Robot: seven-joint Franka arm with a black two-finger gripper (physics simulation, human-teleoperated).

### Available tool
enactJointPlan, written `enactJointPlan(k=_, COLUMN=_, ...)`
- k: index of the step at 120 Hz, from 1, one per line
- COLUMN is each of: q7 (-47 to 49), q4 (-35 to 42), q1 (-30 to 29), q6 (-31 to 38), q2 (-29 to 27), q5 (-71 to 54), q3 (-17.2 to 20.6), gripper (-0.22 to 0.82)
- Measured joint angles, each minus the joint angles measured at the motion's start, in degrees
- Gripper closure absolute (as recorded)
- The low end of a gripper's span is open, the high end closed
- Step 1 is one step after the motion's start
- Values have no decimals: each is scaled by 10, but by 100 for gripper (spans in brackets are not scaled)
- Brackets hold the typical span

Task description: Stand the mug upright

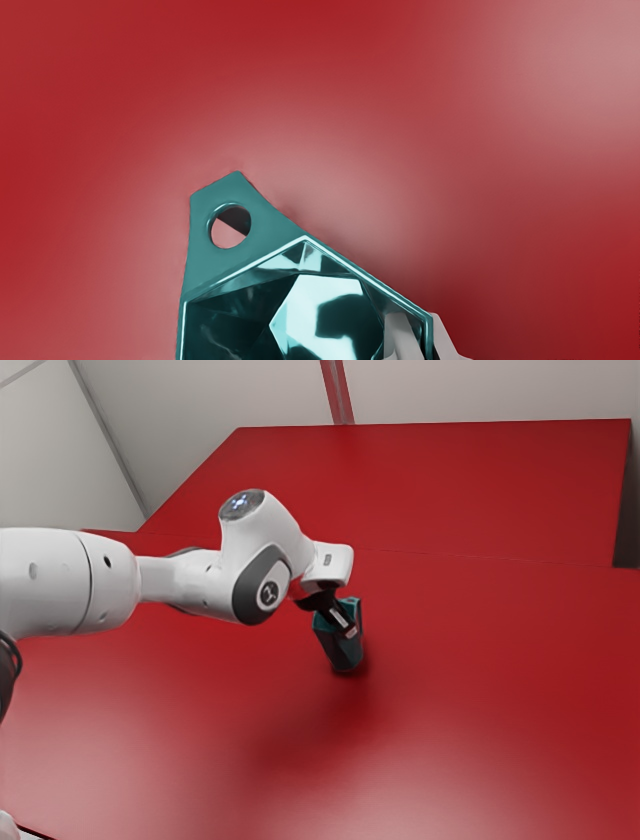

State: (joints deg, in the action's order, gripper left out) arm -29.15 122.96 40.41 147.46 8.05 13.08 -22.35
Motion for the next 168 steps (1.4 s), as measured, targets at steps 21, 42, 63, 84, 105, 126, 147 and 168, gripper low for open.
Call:
enactJointPlan(k=21, q7=53, q4=76, q1=-3, q6=6, q2=-64, q5=-2, q3=3, gripper=79)
enactJointPlan(k=42, q7=92, q4=123, q1=-11, q6=18, q2=-96, q5=-5, q3=6, gripper=79)
enactJointPlan(k=63, q7=121, q4=127, q1=-24, q6=46, q2=-98, q5=-11, q3=6, gripper=79)
enactJointPlan(k=84, q7=142, q4=129, q1=-33, q6=58, q2=-100, q5=-12, q3=5, gripper=79)
enactJointPlan(k=105, q7=155, q4=129, q1=-42, q6=63, q2=-100, q5=-13, q3=5, gripper=79)
enactJointPlan(k=126, q7=162, q4=129, q1=-57, q6=65, q2=-97, q5=-13, q3=6, gripper=79)
enactJointPlan(k=147, q7=167, q4=129, q1=-64, q6=66, q2=-94, q5=-14, q3=7, gripper=79)
enactJointPlan(k=168, q7=170, q4=129, q1=-59, q6=62, q2=-94, q5=-13, q3=6, gripper=70)
